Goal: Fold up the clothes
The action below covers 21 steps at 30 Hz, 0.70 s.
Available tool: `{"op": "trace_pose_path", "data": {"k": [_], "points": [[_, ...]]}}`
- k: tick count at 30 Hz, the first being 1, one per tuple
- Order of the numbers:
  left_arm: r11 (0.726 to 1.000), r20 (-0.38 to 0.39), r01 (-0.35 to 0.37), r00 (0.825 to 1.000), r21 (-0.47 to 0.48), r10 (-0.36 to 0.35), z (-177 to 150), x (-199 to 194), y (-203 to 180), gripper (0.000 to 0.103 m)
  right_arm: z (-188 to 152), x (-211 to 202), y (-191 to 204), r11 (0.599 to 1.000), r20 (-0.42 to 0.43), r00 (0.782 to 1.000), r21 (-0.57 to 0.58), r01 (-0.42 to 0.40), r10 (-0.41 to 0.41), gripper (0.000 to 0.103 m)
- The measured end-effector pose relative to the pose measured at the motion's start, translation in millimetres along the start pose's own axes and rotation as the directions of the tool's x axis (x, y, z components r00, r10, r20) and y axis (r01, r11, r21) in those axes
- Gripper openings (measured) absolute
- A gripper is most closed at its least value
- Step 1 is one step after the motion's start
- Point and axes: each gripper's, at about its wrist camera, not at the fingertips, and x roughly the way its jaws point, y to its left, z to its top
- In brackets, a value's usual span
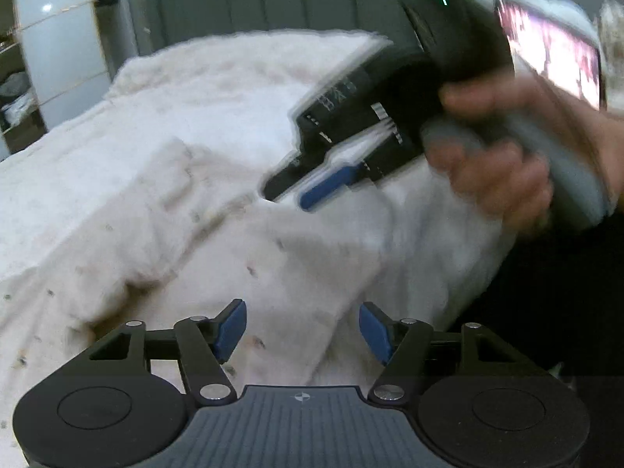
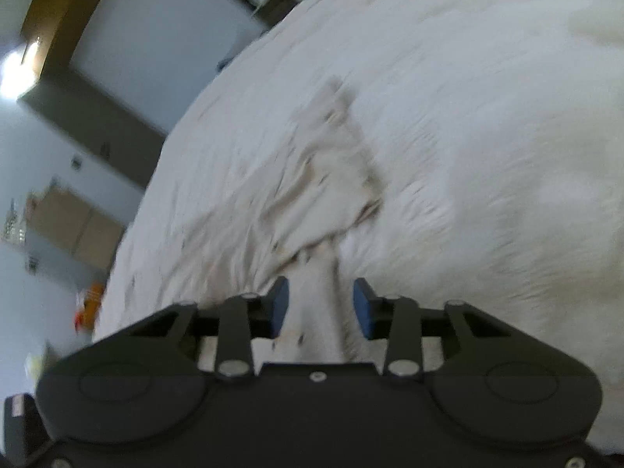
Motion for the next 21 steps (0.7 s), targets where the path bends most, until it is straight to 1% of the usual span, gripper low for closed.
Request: {"op": "trace_pose_path", "data": {"k": [1,3,4,5,6,7,8,9,10,11,12,14,15,17,19,20,21], "points": [[1.0,-0.02,0.021,1.0,0.0,-0.021,-4.9,5.7,-3.1,0.054,-3.6,3.9,3.9,0.999,-0.031,0.999,-0.038,0.023,-0.024,0.0],[1.0,-0.021,0.022,1.0,-0.002,-0.022,-14.0,6.0,-6.6,0.052,-11.5,-1.2,5.2,0.995,-0.051,0.997,-0.077,0.057,-0.061,0.0],[1.0,-0.008,0.01,1.0,-0.009,-0.01,-14.1,0.0,-3.6,0.051,-13.8,-4.8,5.8,0.992,-0.05,0.995,-0.099,0.075,-0.081,0.0],[1.0,0.006,-0.005,1.0,-0.018,0.005,-13.3,-7.1,0.3,0.051,-13.5,-9.7,5.4,0.992,-0.035,0.996,-0.1,0.078,-0.082,0.003],[0.999,0.025,-0.03,0.999,-0.025,0.03,-11.8,-15.0,4.7,0.051,-12.6,-14.5,5.0,0.992,-0.013,0.997,-0.094,0.078,-0.08,0.008],[0.998,0.037,-0.049,0.998,-0.027,0.05,-10.7,-17.9,6.4,0.051,-12.1,-19.3,4.7,0.993,0.011,0.997,-0.089,0.08,-0.079,0.01],[0.996,0.059,-0.091,0.994,-0.025,0.093,-9.0,-28.4,12.7,0.052,-11.6,-24.1,4.5,0.993,0.035,0.996,-0.085,0.081,-0.079,0.014],[0.988,0.077,-0.151,0.985,-0.016,0.151,-8.2,-39.8,20.8,0.052,-11.8,-26.9,5.2,0.993,0.051,0.996,-0.084,0.084,-0.08,0.021],[0.977,0.094,-0.212,0.973,-0.007,0.212,-7.7,-51.1,29.1,0.055,-11.3,-28.4,8.3,0.993,0.067,0.995,-0.088,0.08,-0.074,0.024],[0.969,0.099,-0.248,0.964,-0.004,0.247,-6.8,-55.3,33.2,0.061,-10.4,-28.4,12.1,0.994,0.076,0.995,-0.091,0.067,-0.06,0.026],[0.957,0.101,-0.29,0.952,0.002,0.289,-7.1,-59.3,40.0,0.064,-9.7,-27.8,14.9,0.994,0.078,0.996,-0.092,0.051,-0.043,0.026],[0.942,0.104,-0.336,0.937,0.009,0.334,-6.6,-59.6,49.4,0.07,-7.4,-25.2,29.1,0.993,0.079,0.997,-0.113,-0.016,0.025,0.025],[0.935,0.109,-0.355,0.93,0.011,0.352,-6.3,-55.9,55.4,0.07,-6.3,-25.0,34.0,0.992,0.079,0.996,-0.12,-0.038,0.048,0.025],[0.935,0.081,-0.354,0.933,0.02,0.352,-6.7,-37.2,63.4,0.07,-4.6,-17.5,53.9,0.985,0.089,0.989,-0.135,-0.105,0.118,0.025],[0.938,0.056,-0.346,0.937,0.03,0.344,-7.2,-24.8,70.8,0.07,-3.2,-7.6,70.1,0.979,0.097,0.985,-0.164,-0.123,0.14,0.025],[0.954,0.014,-0.295,0.955,0.055,0.295,-11.9,-10.8,69.3,0.07,-2.2,-1.0,81.2,0.973,0.097,0.984,-0.195,-0.126,0.147,0.02],[0.963,-0.027,-0.26,0.965,0.068,0.262,-15.3,-1.2,66.4,0.07,-1.2,5.5,92.4,0.966,0.097,0.983,-0.225,-0.129,0.154,0.01]]}}
